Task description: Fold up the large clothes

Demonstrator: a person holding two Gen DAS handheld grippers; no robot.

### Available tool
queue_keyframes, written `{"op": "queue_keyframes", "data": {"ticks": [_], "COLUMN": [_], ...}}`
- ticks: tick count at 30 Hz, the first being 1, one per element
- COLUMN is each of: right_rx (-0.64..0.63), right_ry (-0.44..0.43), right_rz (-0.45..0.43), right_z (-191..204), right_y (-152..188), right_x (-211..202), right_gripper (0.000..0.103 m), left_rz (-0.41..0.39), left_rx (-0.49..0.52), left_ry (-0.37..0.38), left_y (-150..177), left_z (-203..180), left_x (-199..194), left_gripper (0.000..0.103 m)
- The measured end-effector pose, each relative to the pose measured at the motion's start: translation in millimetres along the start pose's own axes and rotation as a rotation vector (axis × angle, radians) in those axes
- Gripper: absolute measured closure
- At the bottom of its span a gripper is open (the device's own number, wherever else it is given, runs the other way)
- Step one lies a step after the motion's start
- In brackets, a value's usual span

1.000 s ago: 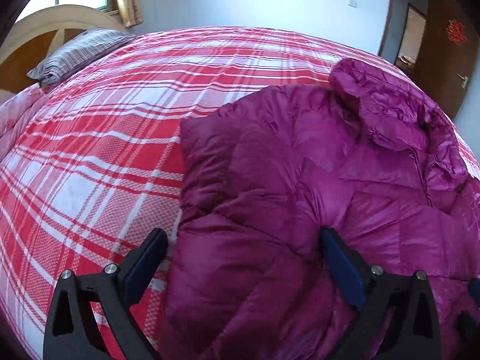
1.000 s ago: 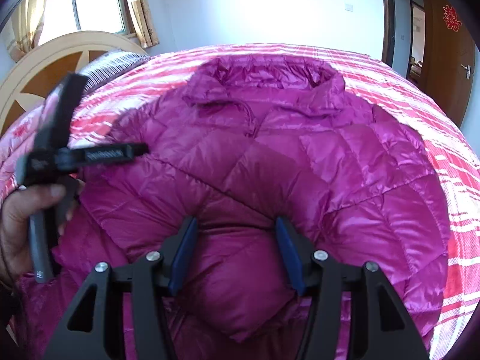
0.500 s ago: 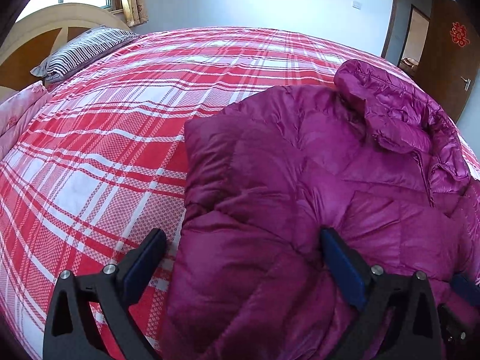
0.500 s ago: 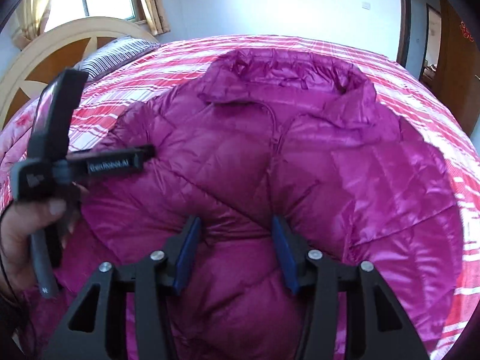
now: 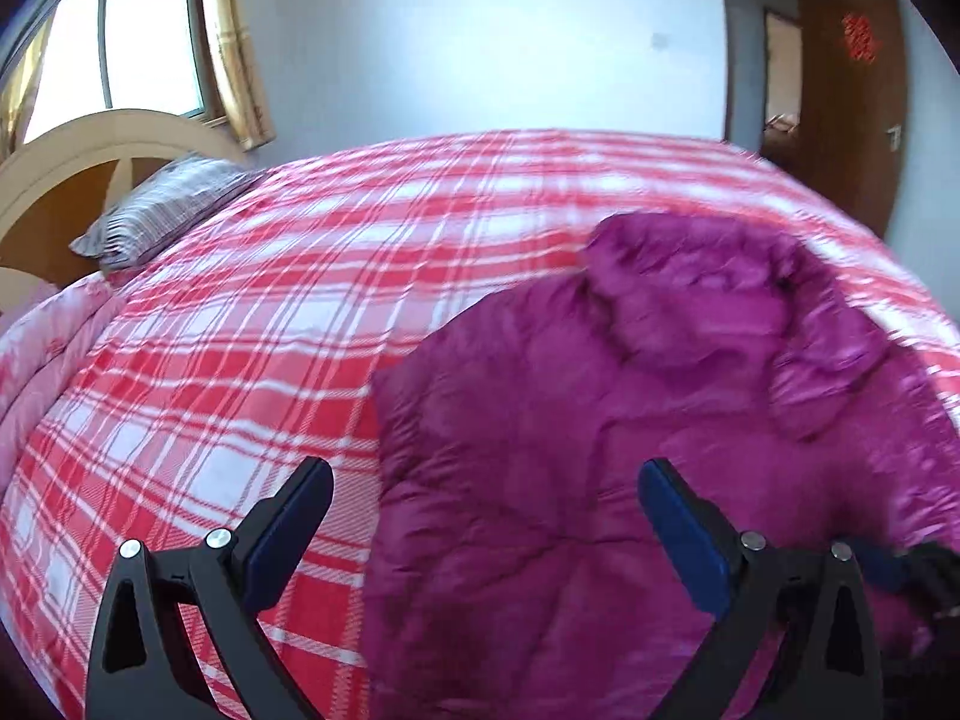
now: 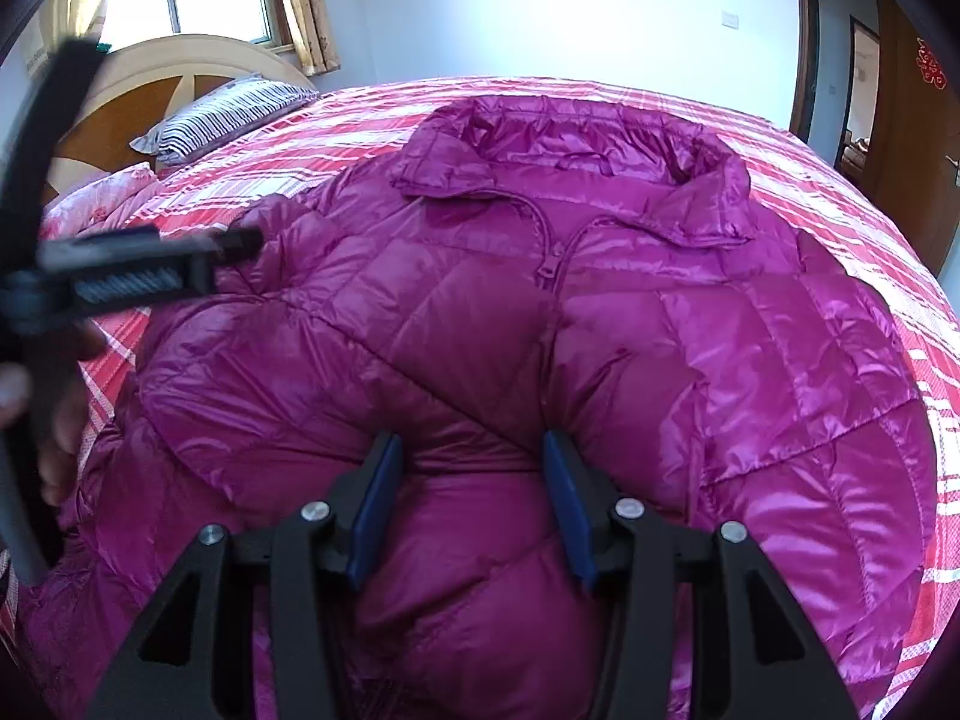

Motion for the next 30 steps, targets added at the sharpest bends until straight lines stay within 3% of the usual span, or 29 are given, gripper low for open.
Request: {"op": "queue_keyframes", "data": {"ticks": [7, 10, 16, 30], "right_rx": [0.003, 0.006, 0.009, -0.023], "right_ry": [-0.001, -0.004, -0.007, 0.029], "right_rz": [-0.003, -0.003, -0.002, 0.002], "right_z": [0.0, -0.5, -1.2, 3.7], "right_y": [0.6, 0.8, 0.7, 1.7], "right_x": [-0.6, -0.7, -0.7, 1.0], "right_gripper": [0.052, 0.052, 0.051, 0.051], "left_rz": [0.049, 0.1, 0.165, 0.161], "left_rx": [0.086, 0.098, 0.052, 0.053], "left_ry": [0.02, -0.002, 0.055, 0.049], "left_y": [9.5, 23.6, 30.7, 34.6], "left_z": [-35.0, -31.8, -23.3, -22.2], "left_x": [22.1, 43.6, 59.9, 62.5], "left_gripper": [0.001, 0.001, 0.001, 0.001]}}
Point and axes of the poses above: each gripper's, at about its wrist camera, not at the fingertips, and x roughly the way its jaws point, z to its left, y to its underside, the point moved 2 cm from there along x, roughly the way its jaws point, and after that the axes turned 10 degrees about y, right-handed, at the moved point
